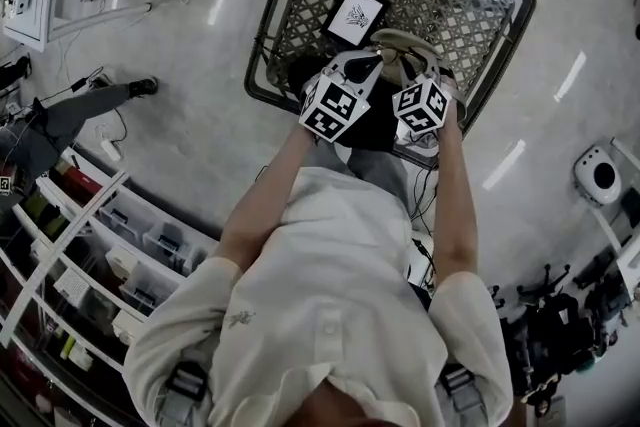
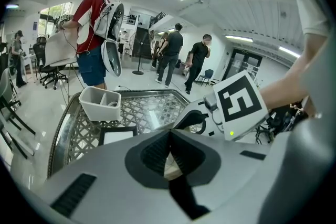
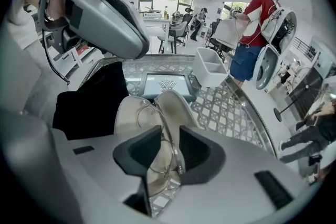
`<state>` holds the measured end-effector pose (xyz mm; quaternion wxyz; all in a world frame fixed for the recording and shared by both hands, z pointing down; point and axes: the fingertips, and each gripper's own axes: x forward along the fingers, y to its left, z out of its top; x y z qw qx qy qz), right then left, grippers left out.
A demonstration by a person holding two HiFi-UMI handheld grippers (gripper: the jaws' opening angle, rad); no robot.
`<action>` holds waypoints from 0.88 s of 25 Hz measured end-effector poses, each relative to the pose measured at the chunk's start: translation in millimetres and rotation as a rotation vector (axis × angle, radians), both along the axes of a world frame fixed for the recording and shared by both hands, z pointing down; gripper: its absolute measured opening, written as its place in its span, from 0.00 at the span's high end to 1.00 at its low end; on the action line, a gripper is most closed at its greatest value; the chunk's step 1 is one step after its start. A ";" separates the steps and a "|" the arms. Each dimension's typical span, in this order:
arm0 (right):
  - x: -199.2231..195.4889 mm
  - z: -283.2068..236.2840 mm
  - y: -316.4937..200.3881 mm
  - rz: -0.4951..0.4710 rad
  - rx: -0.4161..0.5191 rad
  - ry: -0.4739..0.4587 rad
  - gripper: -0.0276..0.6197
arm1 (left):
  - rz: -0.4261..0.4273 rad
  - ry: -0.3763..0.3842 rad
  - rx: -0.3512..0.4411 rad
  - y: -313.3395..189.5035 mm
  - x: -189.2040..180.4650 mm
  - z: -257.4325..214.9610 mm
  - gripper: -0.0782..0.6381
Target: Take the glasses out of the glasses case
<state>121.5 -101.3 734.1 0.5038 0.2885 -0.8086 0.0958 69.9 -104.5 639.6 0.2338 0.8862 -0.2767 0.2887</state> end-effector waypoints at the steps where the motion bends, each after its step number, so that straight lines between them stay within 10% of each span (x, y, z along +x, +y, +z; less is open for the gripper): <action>1: -0.7 1.6 -0.3 -0.008 -0.005 0.003 0.77 | -0.001 0.000 0.000 0.2 0.1 -0.2 0.87; 22: -8.4 36.0 0.5 -0.034 -0.106 -0.001 0.84 | 0.024 -0.006 -0.008 7.3 1.0 2.8 0.87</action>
